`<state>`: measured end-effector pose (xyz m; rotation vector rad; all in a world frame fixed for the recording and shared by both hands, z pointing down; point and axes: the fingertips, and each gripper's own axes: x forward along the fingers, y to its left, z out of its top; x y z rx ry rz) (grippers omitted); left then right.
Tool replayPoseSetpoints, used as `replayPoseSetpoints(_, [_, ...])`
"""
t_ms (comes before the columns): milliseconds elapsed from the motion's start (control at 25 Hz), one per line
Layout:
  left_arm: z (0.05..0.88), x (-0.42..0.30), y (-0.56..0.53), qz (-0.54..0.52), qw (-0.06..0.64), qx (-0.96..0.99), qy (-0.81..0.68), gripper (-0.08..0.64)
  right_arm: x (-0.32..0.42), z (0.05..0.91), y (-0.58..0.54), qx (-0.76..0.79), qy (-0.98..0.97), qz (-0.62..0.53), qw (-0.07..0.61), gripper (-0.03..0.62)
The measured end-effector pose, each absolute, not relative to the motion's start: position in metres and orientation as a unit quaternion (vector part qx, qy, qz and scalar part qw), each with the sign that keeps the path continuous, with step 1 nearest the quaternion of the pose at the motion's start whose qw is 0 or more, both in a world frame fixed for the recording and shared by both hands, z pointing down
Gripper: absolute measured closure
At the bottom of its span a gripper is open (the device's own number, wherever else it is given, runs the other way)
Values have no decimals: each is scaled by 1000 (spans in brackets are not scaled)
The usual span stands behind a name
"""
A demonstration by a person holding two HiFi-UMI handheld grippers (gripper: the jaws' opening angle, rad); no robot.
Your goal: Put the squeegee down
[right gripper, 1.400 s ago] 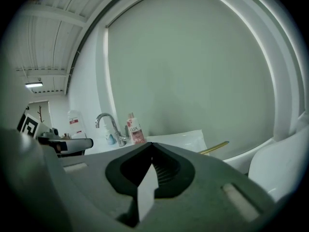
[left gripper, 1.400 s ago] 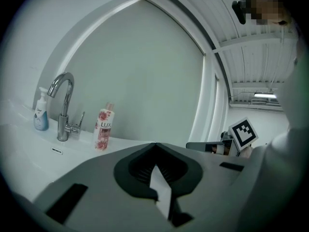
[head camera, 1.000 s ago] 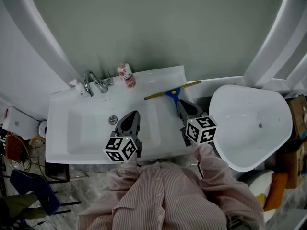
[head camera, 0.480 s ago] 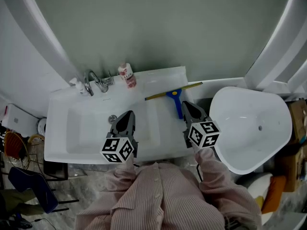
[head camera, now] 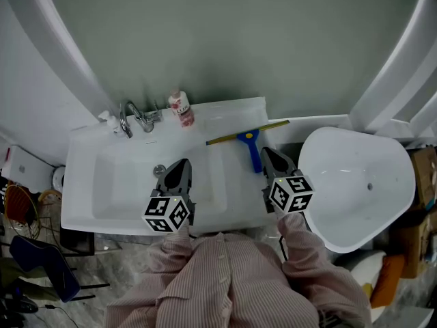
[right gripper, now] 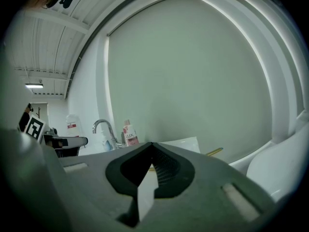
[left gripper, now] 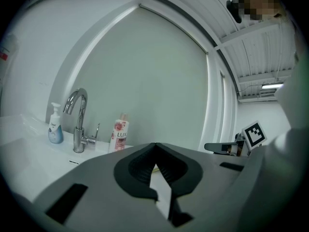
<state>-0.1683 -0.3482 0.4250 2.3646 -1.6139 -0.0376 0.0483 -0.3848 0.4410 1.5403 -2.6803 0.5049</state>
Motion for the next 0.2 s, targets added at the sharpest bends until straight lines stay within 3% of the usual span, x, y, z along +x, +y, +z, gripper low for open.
replayPoseSetpoints(200, [427,-169,-355,-12,138,816,-561,558,51,448,-391,495,-853,166,3,588])
